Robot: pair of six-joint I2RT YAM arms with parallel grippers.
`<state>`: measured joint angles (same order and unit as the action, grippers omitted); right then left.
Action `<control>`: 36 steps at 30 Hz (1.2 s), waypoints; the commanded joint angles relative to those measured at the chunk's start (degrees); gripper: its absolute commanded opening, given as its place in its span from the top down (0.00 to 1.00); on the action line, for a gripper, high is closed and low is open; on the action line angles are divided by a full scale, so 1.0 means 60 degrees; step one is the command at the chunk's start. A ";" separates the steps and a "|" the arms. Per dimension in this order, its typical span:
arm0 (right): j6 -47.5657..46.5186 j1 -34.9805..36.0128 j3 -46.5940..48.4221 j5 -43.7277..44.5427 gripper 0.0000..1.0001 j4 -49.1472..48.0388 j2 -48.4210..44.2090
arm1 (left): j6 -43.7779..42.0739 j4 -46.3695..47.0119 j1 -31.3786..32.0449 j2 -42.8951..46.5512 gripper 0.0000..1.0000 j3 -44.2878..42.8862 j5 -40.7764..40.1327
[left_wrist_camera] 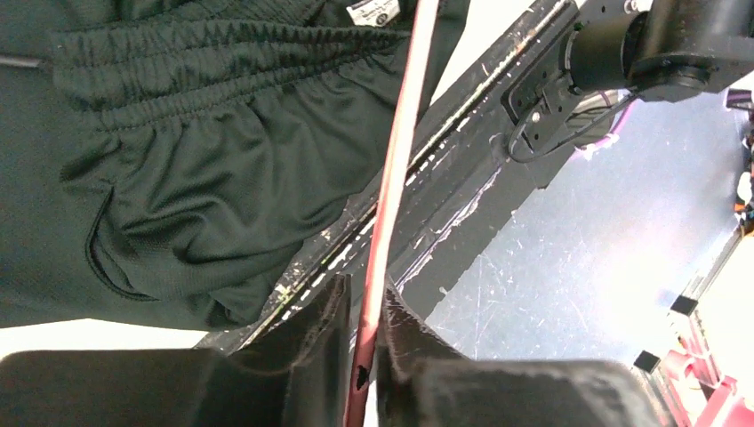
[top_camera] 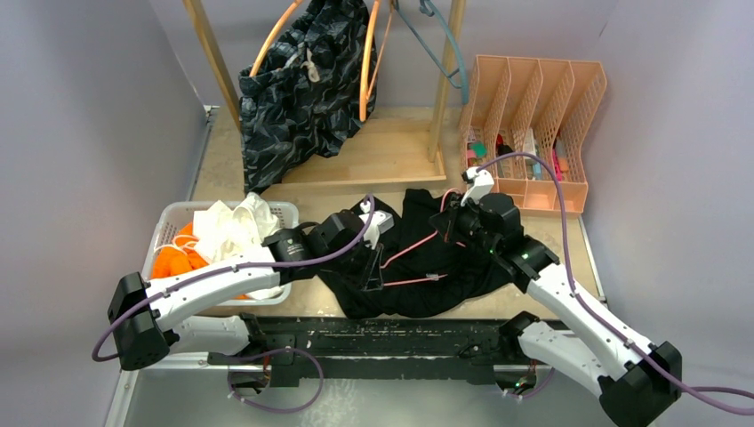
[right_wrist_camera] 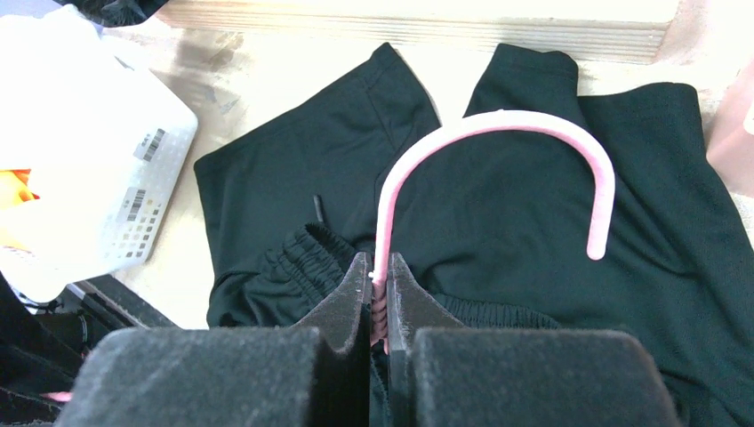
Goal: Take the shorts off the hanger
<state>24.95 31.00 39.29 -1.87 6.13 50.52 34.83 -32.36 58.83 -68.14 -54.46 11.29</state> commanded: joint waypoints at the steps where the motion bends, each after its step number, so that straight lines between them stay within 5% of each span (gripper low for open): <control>1: -0.0163 -0.0053 0.0026 -0.0173 1.00 -0.0462 -0.0167 | -0.0348 -0.0283 -0.0019 0.0248 0.92 -0.0511 -0.0172; 8: -0.0010 -0.0041 0.0228 -0.0227 0.95 -0.0387 0.0075 | -0.0429 -0.0309 -0.0009 -0.0084 1.00 -0.0779 -0.0224; 16: 0.0426 -0.0040 0.0750 0.1382 0.44 0.1144 -0.0603 | -0.0240 -0.1185 -0.0014 0.0544 1.00 -0.0970 -0.1130; 18: 0.0990 -0.0043 0.0816 0.2611 0.40 0.1813 -0.0839 | -0.0109 -0.1193 -0.0011 0.0885 1.00 -0.0741 -0.1263; 21: 0.2916 -0.0048 0.0656 0.4926 0.20 0.3172 -0.1072 | -0.0107 -0.0917 -0.0013 0.1241 1.00 -0.0592 -0.1105; 25: 0.2968 -0.0041 0.0091 0.4462 0.19 0.2876 -0.0959 | -0.0182 -0.0678 -0.0014 0.1153 1.00 -0.0642 -0.0892; 28: 0.5021 -0.0048 -0.0066 0.4602 0.19 0.4264 -0.0331 | -0.0299 -0.0918 -0.0005 0.0769 1.00 -0.0780 -0.0846; 32: 0.4395 -0.0048 -0.0761 0.2998 0.23 0.2831 0.0251 | -0.0292 -0.0934 -0.0002 0.0518 1.00 -0.0754 -0.0630; 36: 0.4338 -0.0043 -0.0556 0.3023 0.34 0.2865 0.1036 | -0.0320 -0.0852 -0.0002 0.0583 1.00 -0.0814 -0.0688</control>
<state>49.36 30.68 34.24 17.47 25.06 54.28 33.36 -38.46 58.98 -65.52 -57.91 7.33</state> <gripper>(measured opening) 0.712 0.027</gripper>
